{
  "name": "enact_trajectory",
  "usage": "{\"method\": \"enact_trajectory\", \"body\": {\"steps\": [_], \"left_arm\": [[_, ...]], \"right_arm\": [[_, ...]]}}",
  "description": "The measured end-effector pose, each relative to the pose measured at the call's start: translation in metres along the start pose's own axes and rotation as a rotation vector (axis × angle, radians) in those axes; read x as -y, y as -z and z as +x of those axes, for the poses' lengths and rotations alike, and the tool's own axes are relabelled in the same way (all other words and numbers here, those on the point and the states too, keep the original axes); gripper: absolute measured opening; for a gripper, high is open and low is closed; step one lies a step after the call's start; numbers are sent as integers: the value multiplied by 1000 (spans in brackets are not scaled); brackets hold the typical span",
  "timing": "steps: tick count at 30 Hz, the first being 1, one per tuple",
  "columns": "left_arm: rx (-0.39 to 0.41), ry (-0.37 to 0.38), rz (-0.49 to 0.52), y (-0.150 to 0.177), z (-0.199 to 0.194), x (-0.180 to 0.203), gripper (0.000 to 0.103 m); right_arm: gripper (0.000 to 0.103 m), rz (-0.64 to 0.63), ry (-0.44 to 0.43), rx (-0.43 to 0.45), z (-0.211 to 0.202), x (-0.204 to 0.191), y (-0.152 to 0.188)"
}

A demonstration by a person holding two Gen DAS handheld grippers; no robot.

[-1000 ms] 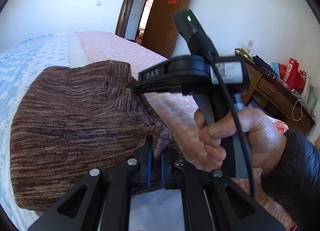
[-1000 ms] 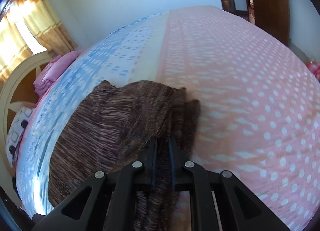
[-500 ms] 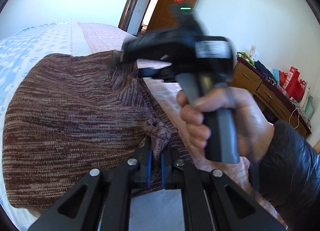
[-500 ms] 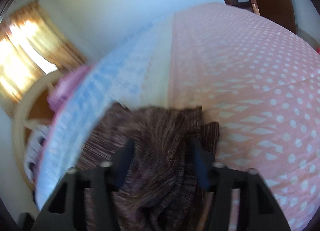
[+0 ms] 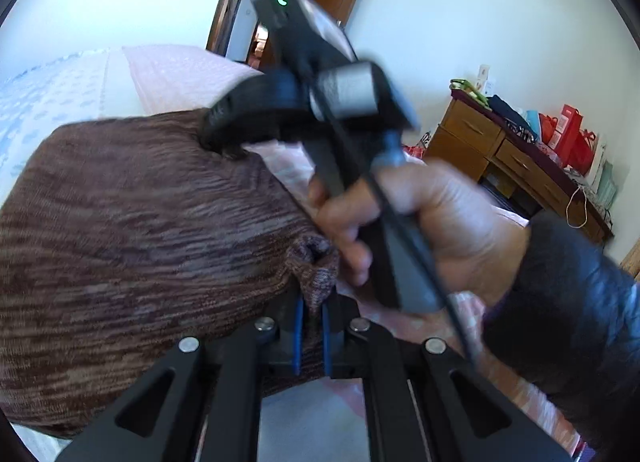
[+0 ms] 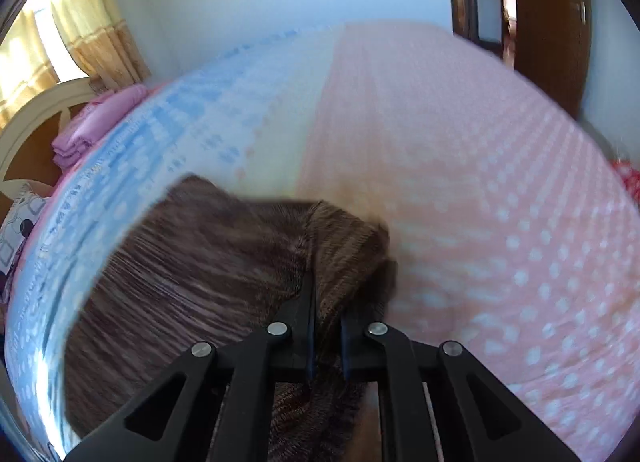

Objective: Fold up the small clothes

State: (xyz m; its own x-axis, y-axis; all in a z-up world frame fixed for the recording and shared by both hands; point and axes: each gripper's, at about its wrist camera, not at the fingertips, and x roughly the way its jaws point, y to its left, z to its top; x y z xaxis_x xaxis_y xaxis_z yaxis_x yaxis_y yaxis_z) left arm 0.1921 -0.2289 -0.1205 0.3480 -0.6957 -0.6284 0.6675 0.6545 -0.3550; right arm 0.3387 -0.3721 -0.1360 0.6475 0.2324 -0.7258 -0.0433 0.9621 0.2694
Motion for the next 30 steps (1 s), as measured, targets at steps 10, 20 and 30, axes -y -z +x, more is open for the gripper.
{"method": "enact_trajectory", "body": {"steps": [10,20,30], "left_arm": [[67,-63,21,29,-67,-17,26],[138,-250,-187,-26,-86,-97,62],[52,-141,-518,14,-80,-171,25]], "right_arm": [[23,196,1,66,-109,13,54],[49,290,-64,21,-116,-17,118],[8,171,-42,-29,-111,-63,129]]}}
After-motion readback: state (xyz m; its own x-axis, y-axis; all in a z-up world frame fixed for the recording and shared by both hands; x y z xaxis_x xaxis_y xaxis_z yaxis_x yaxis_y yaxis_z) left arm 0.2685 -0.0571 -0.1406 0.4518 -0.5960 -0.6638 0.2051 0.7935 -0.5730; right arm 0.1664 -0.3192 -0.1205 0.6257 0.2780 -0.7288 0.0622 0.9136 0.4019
